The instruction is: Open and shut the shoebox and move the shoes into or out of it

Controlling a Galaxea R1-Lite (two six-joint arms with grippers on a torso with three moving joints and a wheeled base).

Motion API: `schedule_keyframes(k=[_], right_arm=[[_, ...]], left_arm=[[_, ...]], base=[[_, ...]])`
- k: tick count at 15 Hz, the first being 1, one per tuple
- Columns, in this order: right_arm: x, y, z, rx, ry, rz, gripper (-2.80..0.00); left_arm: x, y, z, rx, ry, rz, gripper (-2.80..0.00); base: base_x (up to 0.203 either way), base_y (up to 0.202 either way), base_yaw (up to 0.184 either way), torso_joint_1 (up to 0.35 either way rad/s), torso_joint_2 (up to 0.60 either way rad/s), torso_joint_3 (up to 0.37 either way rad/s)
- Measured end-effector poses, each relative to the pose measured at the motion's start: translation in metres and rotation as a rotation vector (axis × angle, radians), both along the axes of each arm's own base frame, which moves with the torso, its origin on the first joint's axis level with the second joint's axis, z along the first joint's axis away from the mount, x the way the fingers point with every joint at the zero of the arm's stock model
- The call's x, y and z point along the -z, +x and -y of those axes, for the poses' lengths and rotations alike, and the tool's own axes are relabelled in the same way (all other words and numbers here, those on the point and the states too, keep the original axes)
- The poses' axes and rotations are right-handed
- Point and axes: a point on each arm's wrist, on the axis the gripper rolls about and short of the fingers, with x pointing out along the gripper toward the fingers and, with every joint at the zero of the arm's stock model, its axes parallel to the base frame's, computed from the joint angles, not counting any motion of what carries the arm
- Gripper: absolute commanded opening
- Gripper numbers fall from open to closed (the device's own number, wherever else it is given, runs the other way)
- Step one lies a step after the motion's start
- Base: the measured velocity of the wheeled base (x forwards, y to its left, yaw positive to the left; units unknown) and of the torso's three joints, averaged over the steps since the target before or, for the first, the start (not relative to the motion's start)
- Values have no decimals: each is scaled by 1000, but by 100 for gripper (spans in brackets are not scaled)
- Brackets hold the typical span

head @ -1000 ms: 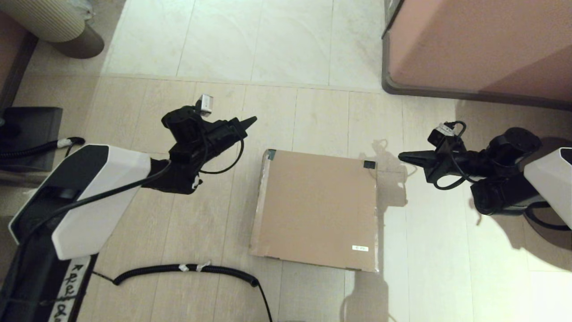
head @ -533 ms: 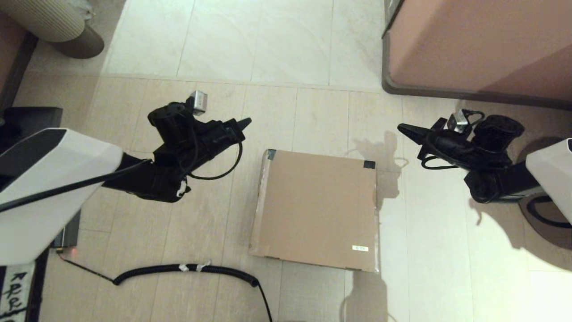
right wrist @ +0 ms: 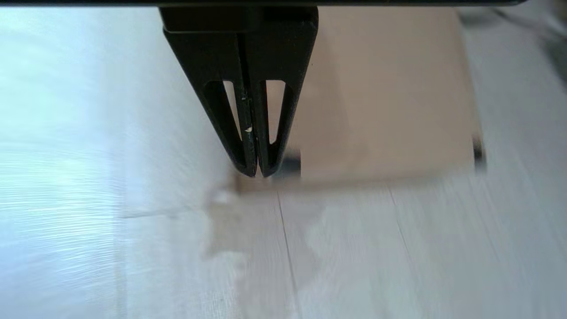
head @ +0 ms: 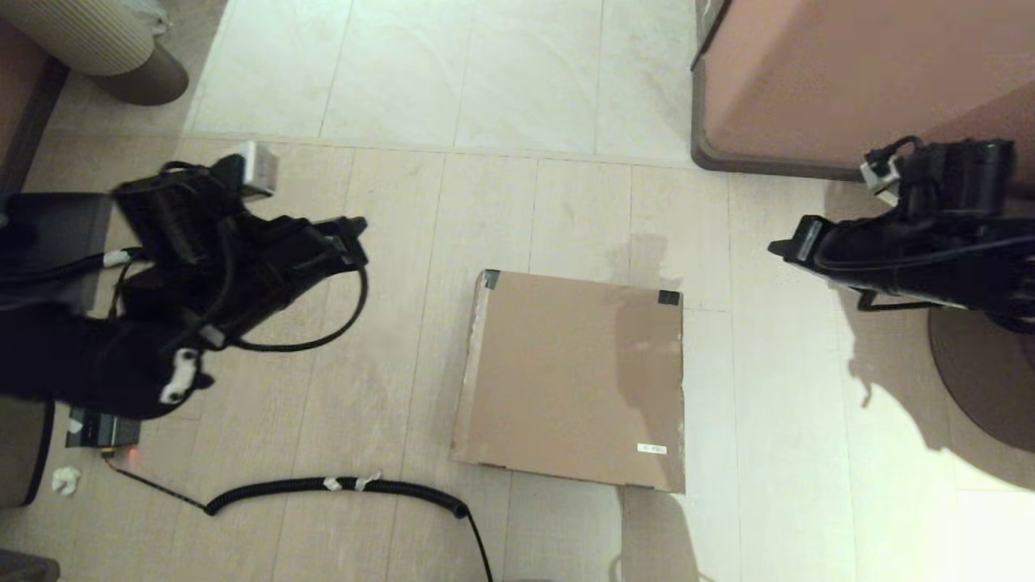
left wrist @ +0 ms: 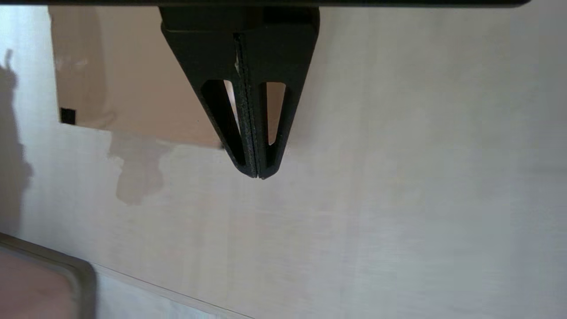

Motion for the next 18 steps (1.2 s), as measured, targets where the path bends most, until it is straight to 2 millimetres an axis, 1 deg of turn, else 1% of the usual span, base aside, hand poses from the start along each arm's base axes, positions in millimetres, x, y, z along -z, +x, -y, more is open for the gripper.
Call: schedule_keyframes(k=[2,3,4,5,6,7,8,9,10,11,12,13,14,15,17,18], right_arm=[[-28,-72,5,-5,-125,75,-280],[-37,-115,9,7,-170,121,-280],[-40,-150,13,21,-197,149,-280],[-36,-191,16,36,-223,175,-280],[-29,-223,18,52,-243,193,-280],[-15,-256,18,67,-267,200,-280],[6,-284,19,87,-293,193,-280],[29,-303,19,103,-322,170,-280],[61,-319,20,114,-360,126,-280],[88,-328,20,123,-395,86,-280],[112,-334,20,134,-426,45,-280],[134,-338,21,142,-453,6,-280],[148,-341,21,140,-466,-12,-280],[153,-343,20,125,-469,-7,-280],[163,-347,19,55,-453,-12,-280],[166,-348,19,52,-444,-14,-280]], left_arm=[[-10,-51,-40,-112,3,3,-280],[-12,-84,-59,-173,4,5,-280],[-8,-113,-69,-202,8,-3,-280],[0,-147,-76,-216,14,-14,-280],[7,-175,-80,-225,24,-20,-280],[17,-204,-81,-238,41,-29,-280],[28,-232,-82,-259,68,-41,-280],[39,-254,-81,-282,98,-58,-280],[55,-278,-80,-312,137,-94,-280],[71,-295,-79,-342,166,-136,-280],[90,-307,-79,-364,192,-187,-280],[113,-315,-78,-360,219,-257,-280],[131,-320,-77,-332,241,-297,-280],[140,-322,-76,-305,254,-302,-280],[148,-325,-76,-210,273,-287,-280],[149,-326,-76,-182,275,-276,-280]], base=[[0,0,0,0,0,0],[0,0,0,0,0,0],[0,0,0,0,0,0],[0,0,0,0,0,0],[0,0,0,0,0,0],[0,0,0,0,0,0],[0,0,0,0,0,0],[0,0,0,0,0,0],[0,0,0,0,0,0],[0,0,0,0,0,0],[0,0,0,0,0,0],[0,0,0,0,0,0],[0,0,0,0,0,0],[0,0,0,0,0,0],[0,0,0,0,0,0],[0,0,0,0,0,0]])
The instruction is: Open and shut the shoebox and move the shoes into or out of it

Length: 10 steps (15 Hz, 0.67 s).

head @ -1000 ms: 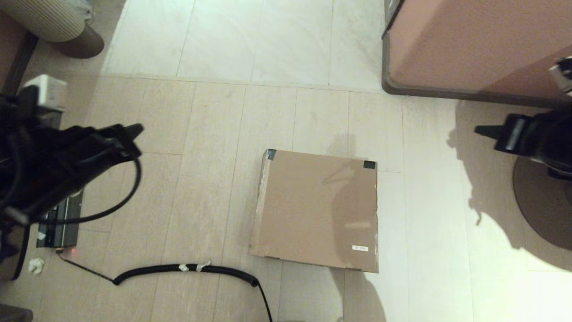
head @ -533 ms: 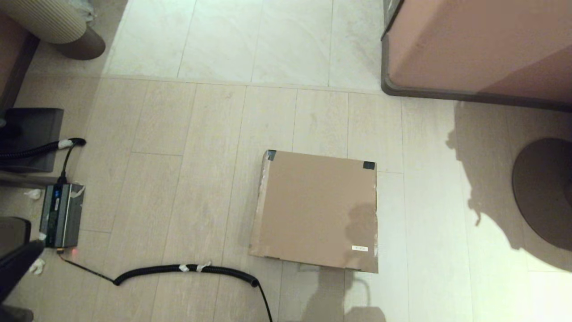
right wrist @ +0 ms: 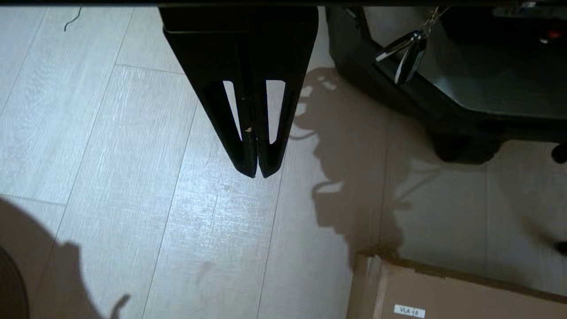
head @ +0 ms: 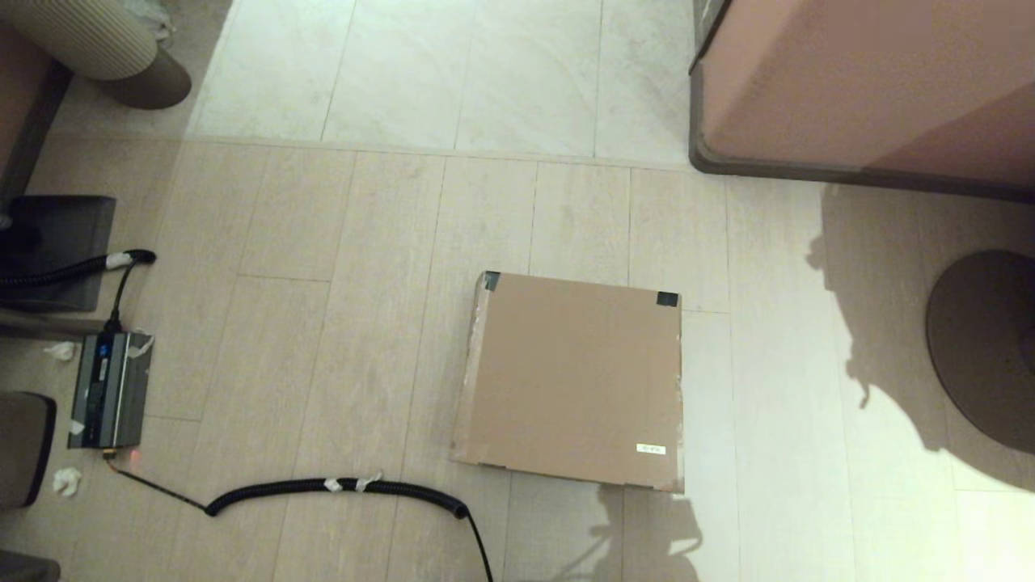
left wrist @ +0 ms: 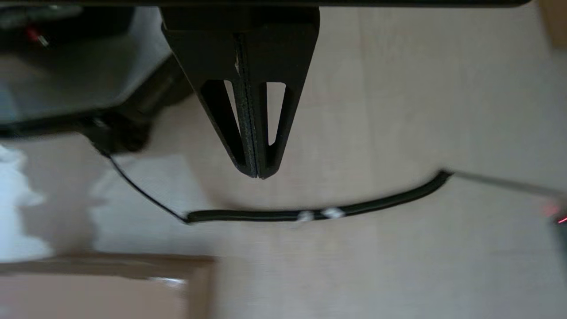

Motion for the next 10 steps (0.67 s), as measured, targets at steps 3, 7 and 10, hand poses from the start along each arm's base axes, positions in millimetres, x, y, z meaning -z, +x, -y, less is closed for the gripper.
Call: schedule_keyframes(k=[3,7,10], right_arm=[[3,-7,0,6,38,76,-280],[4,-12,2,53,81,233,-280],[6,-13,2,63,117,252,-280]], left_arm=[[2,-8,0,-7,-20,92,-280],[5,-20,-1,-71,-53,230,-280],[5,-23,-1,-86,-114,261,-280]], base=[[0,0,0,0,0,0],[0,0,0,0,0,0],[0,0,0,0,0,0]])
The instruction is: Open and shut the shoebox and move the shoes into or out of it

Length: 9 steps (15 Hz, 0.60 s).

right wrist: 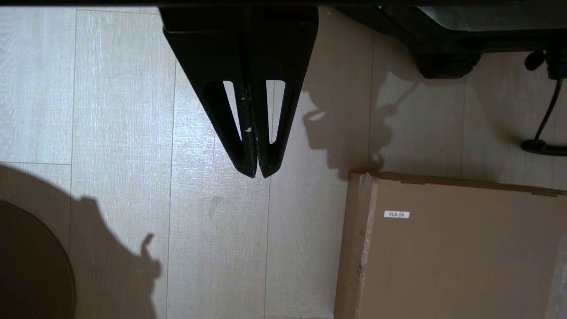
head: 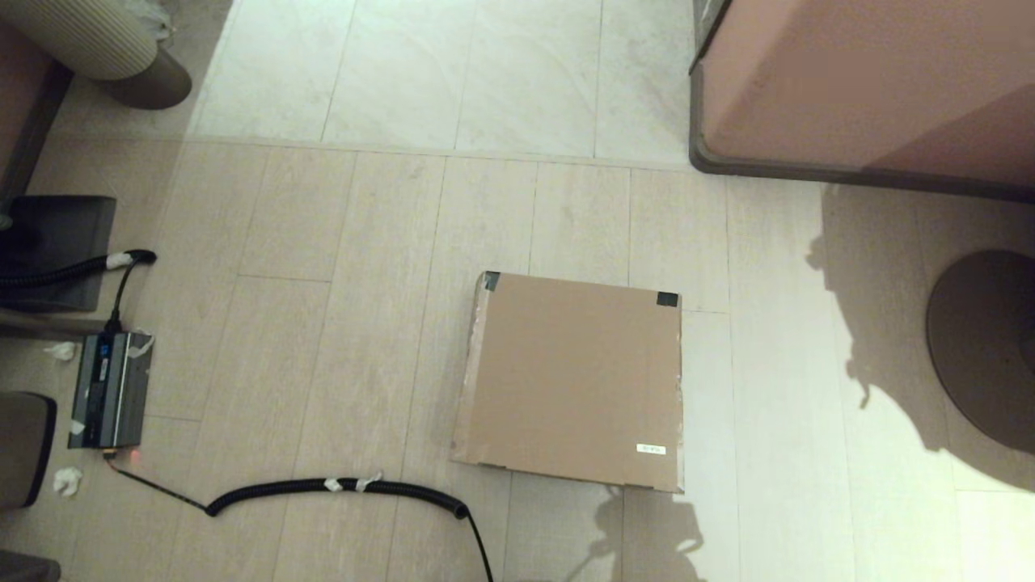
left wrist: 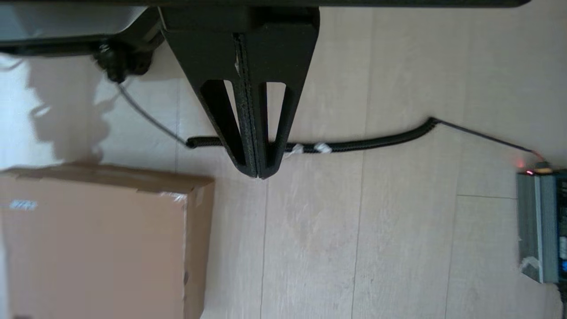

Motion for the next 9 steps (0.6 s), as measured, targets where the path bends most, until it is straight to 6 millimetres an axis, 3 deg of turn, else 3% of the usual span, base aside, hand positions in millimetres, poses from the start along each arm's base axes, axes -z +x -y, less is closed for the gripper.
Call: schedule_keyframes(k=[9], right_arm=[[0,0,0,17,50,14,-280]], left_arm=[[0,-1,0,-5,-22,13,-280]], base=[[0,0,0,0,0,0]])
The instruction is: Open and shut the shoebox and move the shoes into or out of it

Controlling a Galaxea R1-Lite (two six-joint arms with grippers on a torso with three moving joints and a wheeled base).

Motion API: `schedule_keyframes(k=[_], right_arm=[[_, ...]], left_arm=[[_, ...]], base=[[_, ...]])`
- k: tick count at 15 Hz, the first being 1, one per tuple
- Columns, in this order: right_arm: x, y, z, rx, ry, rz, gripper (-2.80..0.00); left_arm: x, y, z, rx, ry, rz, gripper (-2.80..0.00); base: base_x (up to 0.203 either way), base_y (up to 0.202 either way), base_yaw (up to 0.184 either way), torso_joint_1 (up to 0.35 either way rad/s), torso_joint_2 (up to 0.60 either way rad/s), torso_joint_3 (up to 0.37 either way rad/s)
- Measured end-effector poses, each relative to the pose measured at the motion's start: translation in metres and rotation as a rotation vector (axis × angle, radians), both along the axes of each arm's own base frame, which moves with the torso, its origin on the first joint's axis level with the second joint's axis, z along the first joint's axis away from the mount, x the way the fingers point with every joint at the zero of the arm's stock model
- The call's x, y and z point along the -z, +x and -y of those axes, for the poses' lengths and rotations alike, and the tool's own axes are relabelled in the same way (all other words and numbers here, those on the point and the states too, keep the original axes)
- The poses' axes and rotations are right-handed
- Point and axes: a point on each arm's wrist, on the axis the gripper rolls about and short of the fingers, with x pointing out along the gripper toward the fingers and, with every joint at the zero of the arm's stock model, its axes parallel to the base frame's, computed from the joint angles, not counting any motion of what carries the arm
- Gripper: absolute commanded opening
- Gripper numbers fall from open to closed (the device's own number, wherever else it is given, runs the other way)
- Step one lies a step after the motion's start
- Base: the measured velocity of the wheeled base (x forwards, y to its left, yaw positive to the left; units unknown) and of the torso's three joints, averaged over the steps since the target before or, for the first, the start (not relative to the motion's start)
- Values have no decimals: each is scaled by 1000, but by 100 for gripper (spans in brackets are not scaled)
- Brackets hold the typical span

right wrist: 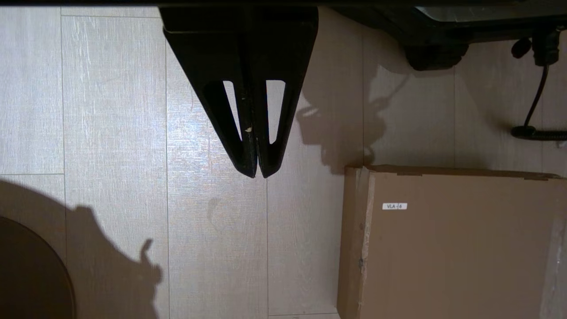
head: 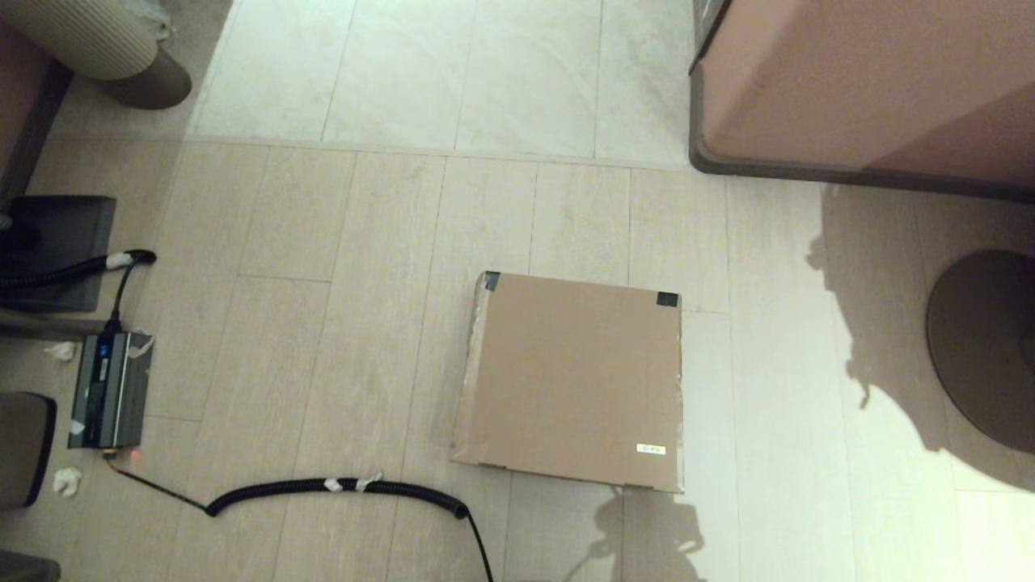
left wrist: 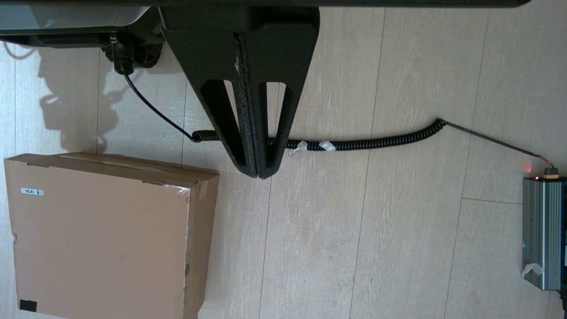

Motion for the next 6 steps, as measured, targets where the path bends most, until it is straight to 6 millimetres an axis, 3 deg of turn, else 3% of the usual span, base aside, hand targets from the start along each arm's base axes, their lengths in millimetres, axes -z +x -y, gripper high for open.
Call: schedule_keyframes(k=[6], right_arm=[[-1,2,0,1,8,46,-280]], left_arm=[[0,0,0,0,0,0,-280]], base=[[0,0,0,0,0,0]])
